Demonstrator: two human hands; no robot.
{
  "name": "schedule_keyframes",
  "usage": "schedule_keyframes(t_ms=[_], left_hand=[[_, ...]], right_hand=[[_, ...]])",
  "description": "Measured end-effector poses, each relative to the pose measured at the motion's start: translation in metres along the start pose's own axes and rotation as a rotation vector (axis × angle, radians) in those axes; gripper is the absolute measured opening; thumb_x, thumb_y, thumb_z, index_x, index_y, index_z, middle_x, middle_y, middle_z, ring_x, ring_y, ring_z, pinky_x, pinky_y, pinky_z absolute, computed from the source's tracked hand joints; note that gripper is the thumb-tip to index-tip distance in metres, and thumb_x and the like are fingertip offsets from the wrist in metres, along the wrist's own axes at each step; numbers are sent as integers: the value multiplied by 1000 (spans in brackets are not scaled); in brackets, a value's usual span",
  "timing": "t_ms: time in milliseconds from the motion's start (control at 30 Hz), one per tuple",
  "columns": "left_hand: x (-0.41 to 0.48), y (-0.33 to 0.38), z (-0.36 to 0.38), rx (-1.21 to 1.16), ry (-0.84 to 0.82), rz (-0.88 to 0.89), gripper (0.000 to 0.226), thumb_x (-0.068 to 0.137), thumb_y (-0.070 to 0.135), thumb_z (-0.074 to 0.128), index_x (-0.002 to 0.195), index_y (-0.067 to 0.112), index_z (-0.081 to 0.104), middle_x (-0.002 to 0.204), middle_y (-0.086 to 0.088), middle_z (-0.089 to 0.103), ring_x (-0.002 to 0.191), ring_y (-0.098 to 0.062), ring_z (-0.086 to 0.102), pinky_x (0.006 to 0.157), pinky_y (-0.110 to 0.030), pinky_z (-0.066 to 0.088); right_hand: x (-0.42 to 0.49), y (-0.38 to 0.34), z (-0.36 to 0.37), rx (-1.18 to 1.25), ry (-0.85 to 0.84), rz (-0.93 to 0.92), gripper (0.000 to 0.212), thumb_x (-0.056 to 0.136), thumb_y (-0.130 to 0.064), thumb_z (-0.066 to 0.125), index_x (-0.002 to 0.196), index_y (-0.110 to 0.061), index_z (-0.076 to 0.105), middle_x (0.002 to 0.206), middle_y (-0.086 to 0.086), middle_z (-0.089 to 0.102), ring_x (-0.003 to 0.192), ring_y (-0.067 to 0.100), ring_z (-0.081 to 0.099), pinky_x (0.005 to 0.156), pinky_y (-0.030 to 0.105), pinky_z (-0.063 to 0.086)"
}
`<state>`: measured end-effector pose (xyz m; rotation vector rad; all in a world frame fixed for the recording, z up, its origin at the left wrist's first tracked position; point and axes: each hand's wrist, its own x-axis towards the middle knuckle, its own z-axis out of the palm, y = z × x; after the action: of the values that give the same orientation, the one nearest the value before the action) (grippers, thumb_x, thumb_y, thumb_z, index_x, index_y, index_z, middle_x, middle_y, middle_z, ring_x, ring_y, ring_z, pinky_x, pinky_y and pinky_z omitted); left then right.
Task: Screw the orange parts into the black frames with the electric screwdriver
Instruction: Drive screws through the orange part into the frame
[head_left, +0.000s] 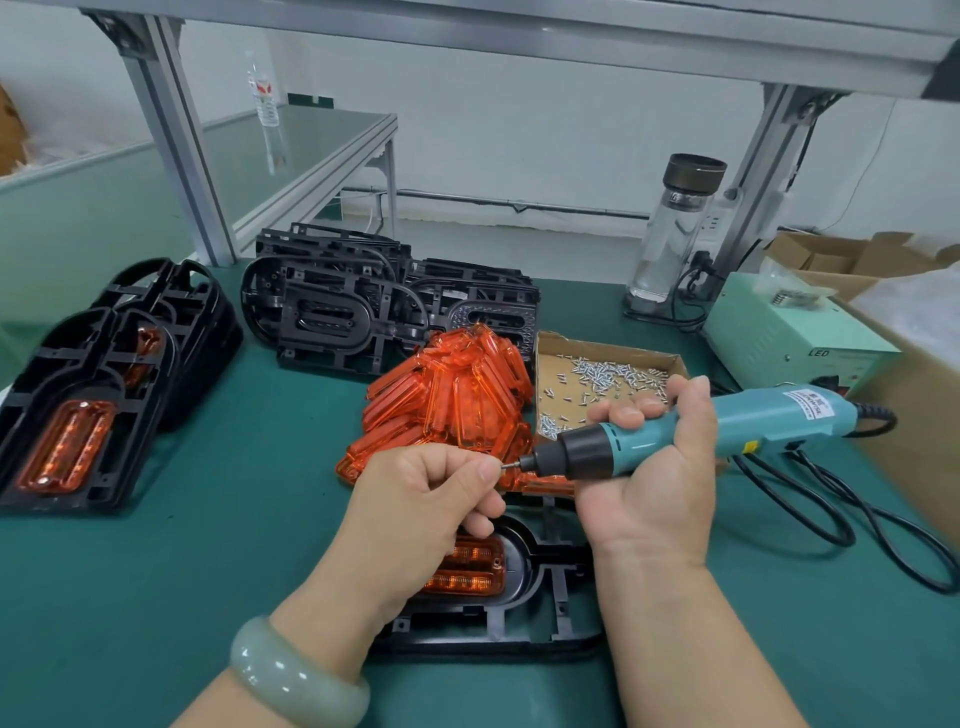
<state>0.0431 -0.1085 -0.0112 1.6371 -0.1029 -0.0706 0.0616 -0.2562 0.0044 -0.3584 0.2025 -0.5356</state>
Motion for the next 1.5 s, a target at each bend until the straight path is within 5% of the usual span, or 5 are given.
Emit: schedule_keyframes(t_ms=[400, 700, 867, 1367, 1500], left_hand=[[3, 0, -12, 147, -12, 119, 15, 70, 25, 78, 82, 31, 73, 72, 13, 72, 59, 4, 62, 58, -5, 45], [3, -1, -49, 775, -305, 113, 23, 61, 39, 84, 75, 50, 69, 82, 22, 60, 70, 1, 56, 63, -14, 44], [0, 0, -40, 983, -346, 195, 34, 67, 52, 75, 99, 50, 67, 86, 18, 51, 79, 3, 51, 75, -21, 45], [1, -4, -18, 951, -356, 225, 27, 74, 47, 74, 99, 37, 73, 89, 13, 53, 83, -4, 52, 78, -25, 44], [1, -5, -21, 902, -373, 203, 17, 81, 39, 70, 97, 38, 73, 87, 15, 53, 83, -1, 52, 78, -16, 42]], right_hand=[[4, -8, -2, -27, -12, -7, 17, 94, -28, 60, 83, -20, 50, 58, -8, 45, 45, 7, 43, 60, 22, 50], [13, -19, -7, -110, -107, -22, 14, 89, -27, 62, 90, -20, 49, 57, -7, 46, 44, 7, 43, 58, 21, 48], [13, -18, -6, -218, -180, -13, 15, 88, -27, 62, 93, -19, 50, 57, -7, 47, 43, 7, 43, 56, 20, 49], [13, -20, -8, -373, -346, -1, 19, 83, -26, 61, 96, -16, 52, 57, -5, 49, 43, 9, 45, 54, 24, 48], [13, -21, -9, -388, -364, 2, 19, 83, -25, 60, 97, -16, 52, 57, -5, 48, 43, 9, 45, 55, 24, 48]])
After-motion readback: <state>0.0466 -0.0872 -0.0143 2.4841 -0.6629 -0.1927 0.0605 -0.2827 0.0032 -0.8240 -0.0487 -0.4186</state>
